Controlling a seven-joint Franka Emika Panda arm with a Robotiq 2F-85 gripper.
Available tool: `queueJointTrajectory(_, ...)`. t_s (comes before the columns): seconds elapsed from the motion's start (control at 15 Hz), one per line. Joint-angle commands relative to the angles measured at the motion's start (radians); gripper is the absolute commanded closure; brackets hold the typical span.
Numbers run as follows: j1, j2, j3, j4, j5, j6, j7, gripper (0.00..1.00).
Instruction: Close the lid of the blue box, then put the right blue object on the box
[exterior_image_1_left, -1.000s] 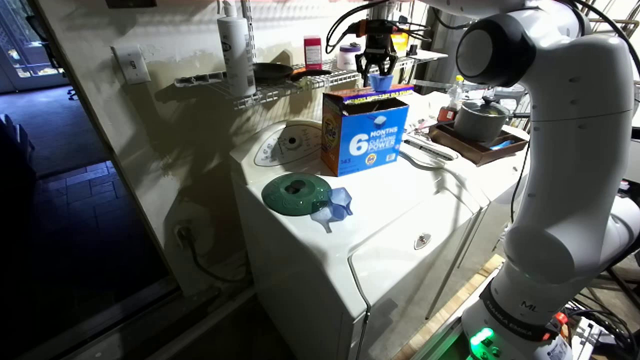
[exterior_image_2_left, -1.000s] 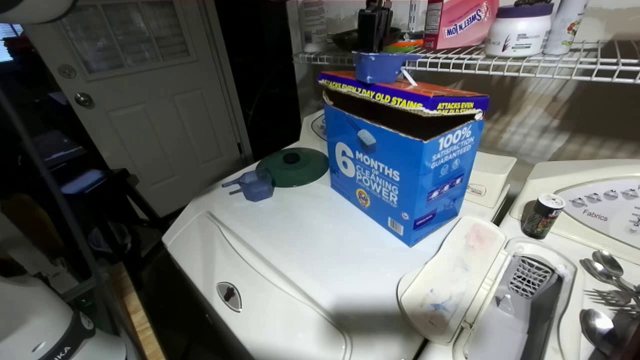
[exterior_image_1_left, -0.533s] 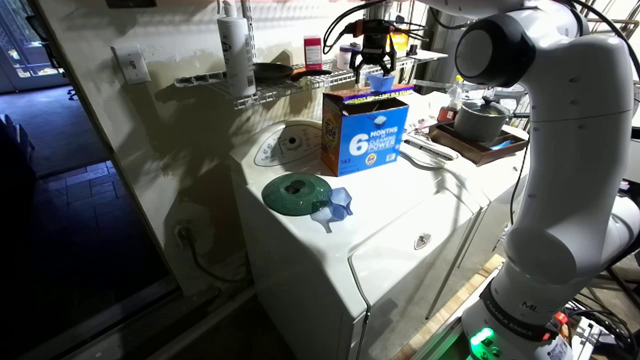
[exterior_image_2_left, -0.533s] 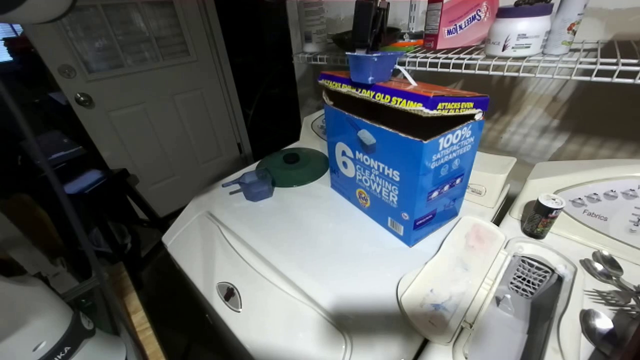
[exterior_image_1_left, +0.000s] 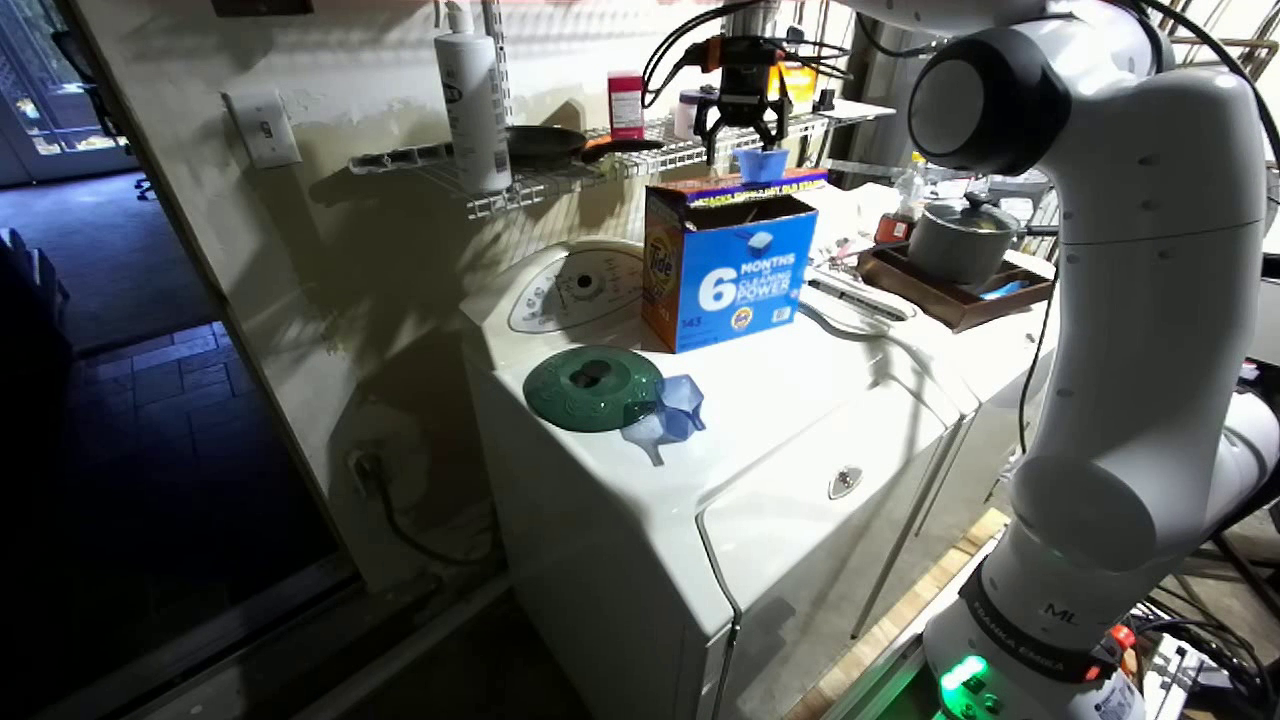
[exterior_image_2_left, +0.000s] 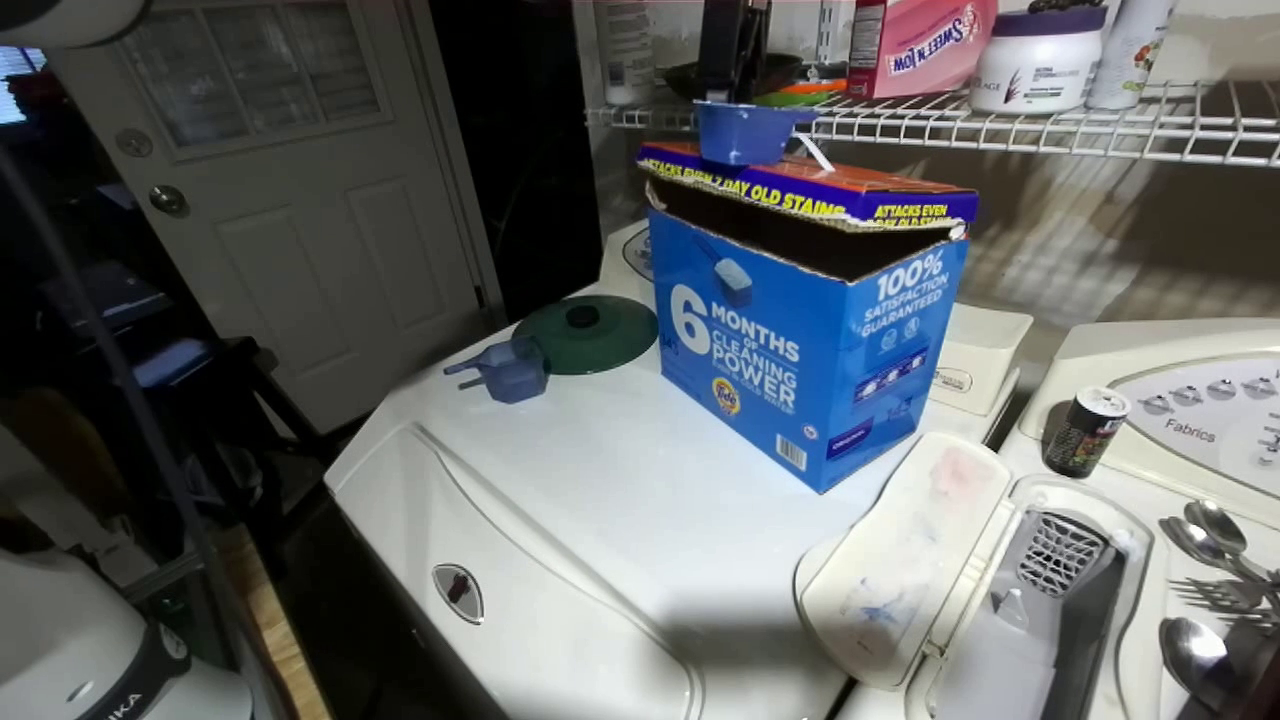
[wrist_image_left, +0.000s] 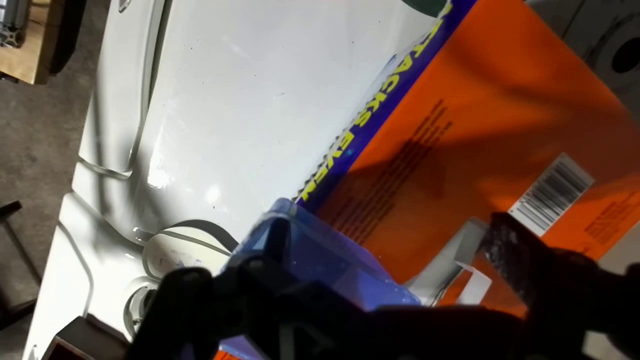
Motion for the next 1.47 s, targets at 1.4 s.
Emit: queueJointTrajectory(1.4,0.120,-0.017,0.005,0.057,-0.314,-0.076,-0.125,0.00)
